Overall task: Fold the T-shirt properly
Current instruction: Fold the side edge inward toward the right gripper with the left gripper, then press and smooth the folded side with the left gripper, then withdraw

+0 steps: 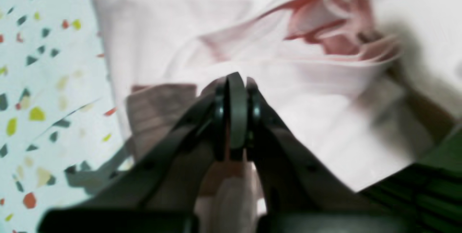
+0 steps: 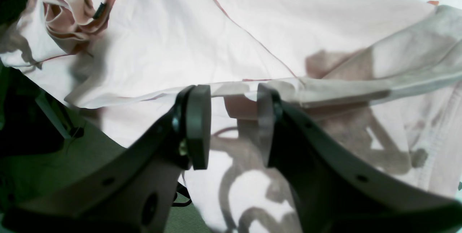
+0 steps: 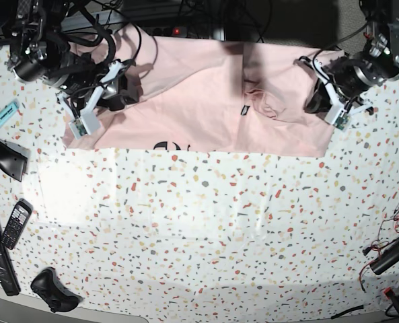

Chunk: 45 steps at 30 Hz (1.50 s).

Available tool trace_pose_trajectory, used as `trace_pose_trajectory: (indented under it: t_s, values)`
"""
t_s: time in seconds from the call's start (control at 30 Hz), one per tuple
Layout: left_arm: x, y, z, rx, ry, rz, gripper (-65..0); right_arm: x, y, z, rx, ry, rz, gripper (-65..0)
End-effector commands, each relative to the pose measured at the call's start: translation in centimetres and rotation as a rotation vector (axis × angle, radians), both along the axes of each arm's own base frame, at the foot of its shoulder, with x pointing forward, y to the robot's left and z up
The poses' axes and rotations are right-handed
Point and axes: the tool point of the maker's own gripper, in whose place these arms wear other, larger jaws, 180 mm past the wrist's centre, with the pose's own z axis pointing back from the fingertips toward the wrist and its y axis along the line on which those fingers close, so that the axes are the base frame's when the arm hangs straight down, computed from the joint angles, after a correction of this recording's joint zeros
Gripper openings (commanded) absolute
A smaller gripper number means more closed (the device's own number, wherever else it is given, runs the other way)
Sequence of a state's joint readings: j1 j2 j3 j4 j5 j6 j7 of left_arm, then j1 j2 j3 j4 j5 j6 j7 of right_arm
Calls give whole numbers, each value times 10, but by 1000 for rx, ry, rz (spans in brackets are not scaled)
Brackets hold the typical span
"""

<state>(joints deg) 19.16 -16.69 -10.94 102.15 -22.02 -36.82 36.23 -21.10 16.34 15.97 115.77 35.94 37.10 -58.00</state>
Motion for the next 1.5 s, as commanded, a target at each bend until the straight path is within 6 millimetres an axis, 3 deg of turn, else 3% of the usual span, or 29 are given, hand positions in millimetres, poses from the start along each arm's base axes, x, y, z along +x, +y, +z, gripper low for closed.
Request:
trace_pose_trajectory:
  t_s: [0.0,0.17,0.2,0.3,0.37,0.5,0.63,0.73,0.8,1.03,1.13,1.47]
  values:
    - [6,-3,13,-33,-42,-8,-650,5,2,9,8,-41,14,-442]
    - [8,-5,16,-50,-52,-8,-650,5,2,10,8,-42,14,-442]
    - [10,-3,16,-28,-56,-9,-625,5,2,10,8,-42,14,-442]
    - [17,9,12,60,-67,9,-382,5,2,10,8,-42,14,-442]
    - [26,26,11,126,-78,84,-340,5,2,10,8,-42,14,-442]
    - [34,51,9,243,-92,166,-340,5,2,10,8,-42,14,-442]
    - [27,54,1,262,-43,171,-341,5,2,10,8,-42,14,-442]
    - [21,41,-1,206,-7,124,-346,5,2,10,9,-43,14,-442]
    - [16,31,-1,171,5,70,-386,5,2,10,9,-43,14,-442]
    - [6,36,-15,202,82,66,-492,5,2,10,8,-42,14,-442]
    - [1,33,-21,200,101,29,-650,5,2,9,8,-41,14,-442]
    - [12,-14,18,-156,-9,-9,-650,5,1,9,7,-41,14,-442]
